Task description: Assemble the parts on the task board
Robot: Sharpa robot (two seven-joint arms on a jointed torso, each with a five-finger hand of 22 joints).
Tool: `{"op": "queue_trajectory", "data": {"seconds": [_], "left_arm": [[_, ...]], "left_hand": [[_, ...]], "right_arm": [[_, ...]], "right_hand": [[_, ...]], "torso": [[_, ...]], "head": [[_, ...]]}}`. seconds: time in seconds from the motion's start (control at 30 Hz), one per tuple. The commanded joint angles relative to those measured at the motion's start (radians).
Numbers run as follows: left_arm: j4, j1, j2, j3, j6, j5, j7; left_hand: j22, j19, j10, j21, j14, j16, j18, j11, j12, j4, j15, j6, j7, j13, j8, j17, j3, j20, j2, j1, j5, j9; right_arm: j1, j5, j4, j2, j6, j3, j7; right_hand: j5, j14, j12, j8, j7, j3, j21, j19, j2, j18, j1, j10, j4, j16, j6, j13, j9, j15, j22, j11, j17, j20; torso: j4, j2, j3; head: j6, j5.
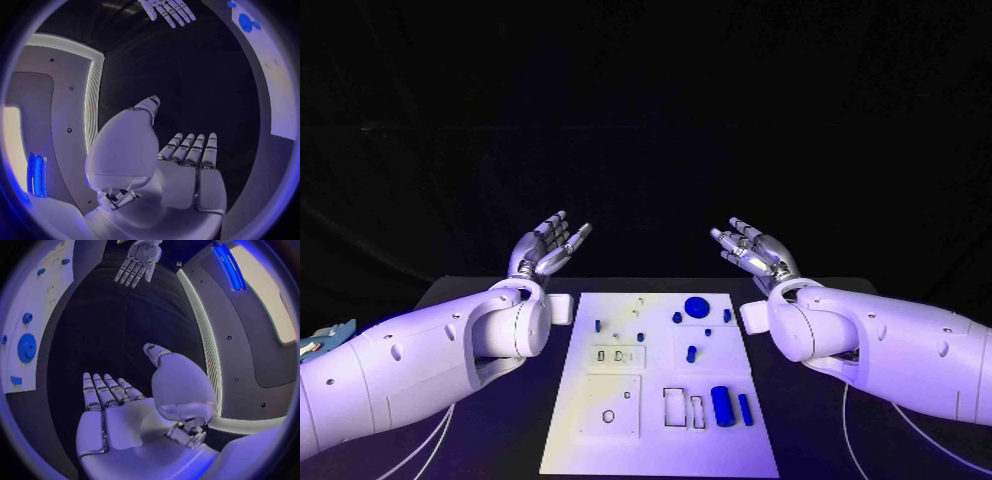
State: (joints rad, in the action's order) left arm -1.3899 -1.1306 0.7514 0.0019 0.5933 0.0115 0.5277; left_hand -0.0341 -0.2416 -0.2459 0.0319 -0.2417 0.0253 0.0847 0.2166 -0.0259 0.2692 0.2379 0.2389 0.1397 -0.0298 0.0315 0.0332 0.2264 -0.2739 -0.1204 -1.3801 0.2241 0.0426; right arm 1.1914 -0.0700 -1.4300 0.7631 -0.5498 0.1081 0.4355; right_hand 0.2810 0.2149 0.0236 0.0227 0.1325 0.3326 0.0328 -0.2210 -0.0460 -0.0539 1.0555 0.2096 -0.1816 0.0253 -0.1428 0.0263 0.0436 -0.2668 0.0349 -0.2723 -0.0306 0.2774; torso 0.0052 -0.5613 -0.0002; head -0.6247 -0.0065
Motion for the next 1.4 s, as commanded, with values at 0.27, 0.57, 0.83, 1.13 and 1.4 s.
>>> {"op": "queue_trajectory", "data": {"seconds": [0.27,0.57,0.83,1.13,1.4], "left_arm": [[0.009,-0.006,-0.004,0.001,-0.105,-0.006,0.038],[0.011,-0.006,0.017,0.007,-0.147,-0.004,0.050],[-0.012,-0.006,0.043,0.007,-0.204,-0.029,0.062],[-0.075,-0.006,0.076,0.009,-0.247,-0.056,0.059],[-0.131,-0.005,0.101,0.020,-0.259,-0.047,0.054]], "left_hand": [[-0.005,-0.015,-0.022,0.008,-0.025,0.009,0.025,0.012,-0.007,0.014,0.010,0.022,0.126,-0.003,0.006,0.004,0.012,-0.017,0.001,-0.059,0.010,0.004],[-0.087,-0.472,-0.565,0.191,-0.550,0.168,0.074,0.020,-0.098,-0.001,-0.035,0.365,0.142,-0.042,0.115,0.095,0.057,-0.014,0.012,-0.066,0.006,0.076],[-0.108,-0.660,-0.737,0.287,-0.738,0.234,0.100,-0.028,-0.093,-0.013,-0.096,0.584,0.103,-0.035,0.180,0.145,0.129,0.028,-0.009,-0.064,0.002,0.116],[-0.120,-0.722,-0.780,0.329,-0.790,0.246,0.099,-0.039,-0.066,-0.023,-0.113,0.606,0.096,-0.035,0.178,0.179,0.162,0.052,-0.024,-0.053,-0.001,0.116],[-0.125,-0.734,-0.785,0.341,-0.795,0.246,0.099,-0.040,-0.059,-0.026,-0.116,0.608,0.095,-0.035,0.177,0.187,0.168,0.057,-0.026,-0.050,-0.001,0.116]], "right_arm": [[0.045,-0.119,0.048,-0.007,0.265,0.031,-0.084],[0.059,-0.514,0.091,-0.009,0.115,0.030,-0.056],[0.071,-0.772,0.116,-0.018,0.141,0.028,-0.077],[0.087,-1.074,0.122,-0.024,0.195,0.026,-0.180],[0.099,-1.306,0.114,-0.036,0.261,0.024,-0.315]], "right_hand": [[-0.053,0.162,0.026,0.037,0.170,0.071,0.053,-0.100,0.020,-0.040,0.172,0.162,0.089,0.042,-0.128,0.016,0.032,0.004,0.026,-0.005,-0.029,0.014],[-0.072,0.619,0.095,0.168,0.146,0.143,0.216,-0.482,-0.026,-0.110,0.257,0.665,0.211,0.161,-0.553,0.039,0.126,0.071,0.096,0.045,-0.094,0.009],[-0.097,0.772,0.067,0.190,0.114,0.185,0.278,-0.601,-0.065,-0.130,0.243,0.805,0.233,0.196,-0.694,0.038,0.136,0.118,0.110,0.083,-0.105,-0.017],[-0.097,0.979,0.055,0.205,0.078,0.178,0.390,-0.734,-0.098,-0.130,0.238,0.950,0.234,0.285,-0.774,0.047,0.145,0.188,0.161,0.132,-0.179,-0.085],[-0.070,1.170,0.041,0.202,0.047,0.158,0.592,-0.859,-0.125,-0.126,0.227,1.006,0.230,0.424,-0.822,0.054,0.157,0.246,0.285,0.172,-0.338,-0.154]], "torso": [[0.0002,-0.001,0.0000],[-0.0033,-0.017,0.0002],[-0.0078,-0.031,0.0082],[-0.0045,-0.054,0.0165],[-0.0033,-0.080,0.0169]], "head": [[0.000,0.000],[-0.014,0.003],[-0.015,0.011],[-0.023,0.002],[-0.022,-0.010]]}}
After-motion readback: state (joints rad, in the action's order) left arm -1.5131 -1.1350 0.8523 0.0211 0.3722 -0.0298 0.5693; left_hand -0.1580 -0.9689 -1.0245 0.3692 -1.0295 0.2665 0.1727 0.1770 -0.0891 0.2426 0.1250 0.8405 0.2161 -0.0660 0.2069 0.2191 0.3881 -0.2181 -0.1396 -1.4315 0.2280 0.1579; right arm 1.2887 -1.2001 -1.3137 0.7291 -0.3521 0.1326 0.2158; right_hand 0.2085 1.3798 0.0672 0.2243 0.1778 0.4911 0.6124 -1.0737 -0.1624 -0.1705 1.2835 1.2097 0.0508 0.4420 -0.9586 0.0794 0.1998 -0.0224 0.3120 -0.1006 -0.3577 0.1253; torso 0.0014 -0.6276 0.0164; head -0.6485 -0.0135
